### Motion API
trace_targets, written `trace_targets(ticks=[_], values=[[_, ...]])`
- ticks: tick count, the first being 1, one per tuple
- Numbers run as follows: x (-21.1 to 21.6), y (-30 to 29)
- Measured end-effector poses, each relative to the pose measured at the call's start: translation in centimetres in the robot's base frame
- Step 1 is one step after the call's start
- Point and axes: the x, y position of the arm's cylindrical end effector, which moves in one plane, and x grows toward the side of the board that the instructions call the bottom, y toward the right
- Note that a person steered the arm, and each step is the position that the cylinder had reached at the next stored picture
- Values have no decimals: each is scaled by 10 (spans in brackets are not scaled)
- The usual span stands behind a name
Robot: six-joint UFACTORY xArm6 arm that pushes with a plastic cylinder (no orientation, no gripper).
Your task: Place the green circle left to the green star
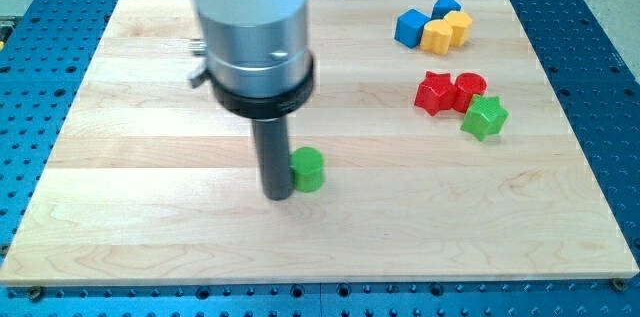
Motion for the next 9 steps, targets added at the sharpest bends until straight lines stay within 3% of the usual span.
trace_targets(ticks=[1,4,5,6,9], values=[[-10,14],[-29,147],[-25,142],[-26,79],[-60,144]])
